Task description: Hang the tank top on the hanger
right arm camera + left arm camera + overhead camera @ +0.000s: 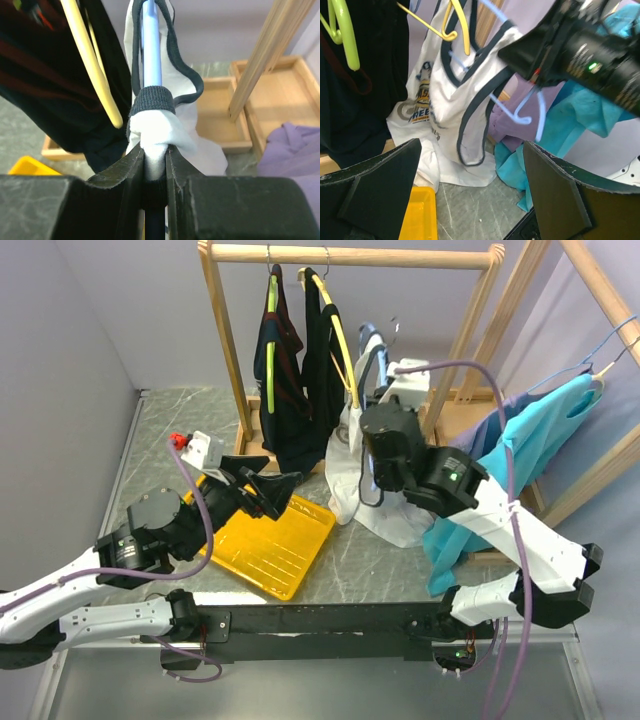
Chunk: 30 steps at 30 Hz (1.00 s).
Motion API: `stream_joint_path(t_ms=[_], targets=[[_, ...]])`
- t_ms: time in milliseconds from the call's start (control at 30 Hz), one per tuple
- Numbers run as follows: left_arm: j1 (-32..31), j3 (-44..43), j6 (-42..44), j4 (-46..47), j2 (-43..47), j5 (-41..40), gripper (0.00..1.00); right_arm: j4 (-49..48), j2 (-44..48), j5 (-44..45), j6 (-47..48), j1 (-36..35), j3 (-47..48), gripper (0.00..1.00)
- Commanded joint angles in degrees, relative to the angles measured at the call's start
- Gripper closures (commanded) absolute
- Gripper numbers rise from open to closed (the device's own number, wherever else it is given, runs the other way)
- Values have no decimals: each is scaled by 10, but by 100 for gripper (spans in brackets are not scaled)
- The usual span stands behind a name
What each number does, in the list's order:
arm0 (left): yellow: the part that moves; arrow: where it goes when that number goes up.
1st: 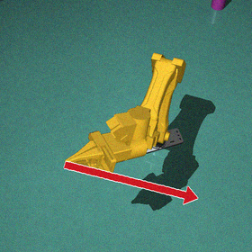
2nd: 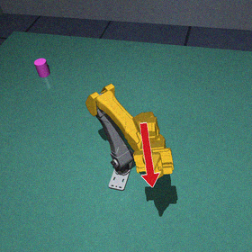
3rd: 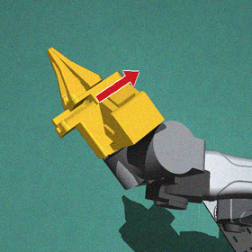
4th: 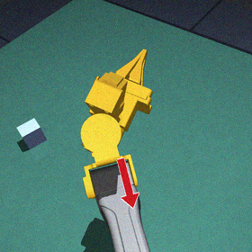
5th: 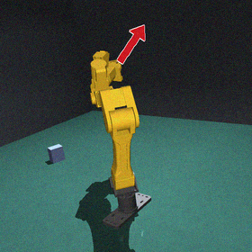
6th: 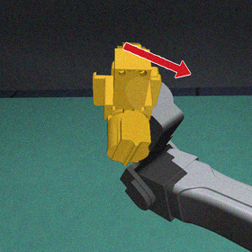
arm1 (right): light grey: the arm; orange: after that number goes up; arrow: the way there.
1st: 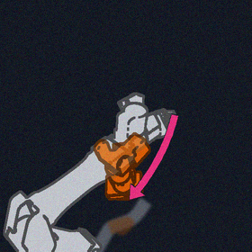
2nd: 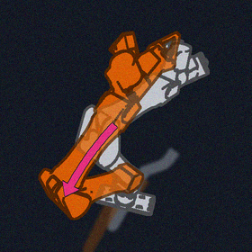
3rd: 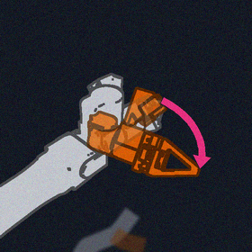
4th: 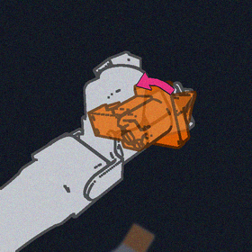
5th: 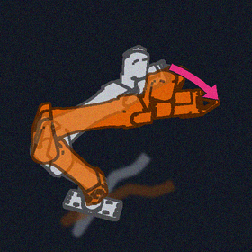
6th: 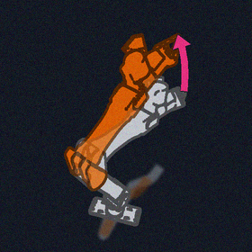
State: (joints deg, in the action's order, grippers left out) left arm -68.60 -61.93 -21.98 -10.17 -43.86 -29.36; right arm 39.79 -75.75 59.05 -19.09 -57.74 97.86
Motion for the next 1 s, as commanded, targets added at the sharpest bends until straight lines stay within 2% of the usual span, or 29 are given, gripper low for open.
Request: stream_joint_path(t_ms=[0,200,367,567,667,767,967], targets=[[-1,-6,-6,19,-4,12,11,-38,38,5,-55,-1,-58,100],[-2,-4,-9,19,-4,11,11,-28,61,-11,-98,0,-139,100],[-1,-4,-10,23,-8,12,11,-22,66,-38,-109,10,-146,100],[-1,-10,-10,24,-18,16,11,29,-11,-53,-122,12,-67,100],[-1,-9,-11,22,-17,20,12,-12,-4,-64,-107,23,-97,100],[-1,-6,-11,20,-16,15,12,-9,10,-75,-99,43,-84,100],[-2,-9,-11,26,-19,20,12,49,-5,-54,-74,77,54,100]])
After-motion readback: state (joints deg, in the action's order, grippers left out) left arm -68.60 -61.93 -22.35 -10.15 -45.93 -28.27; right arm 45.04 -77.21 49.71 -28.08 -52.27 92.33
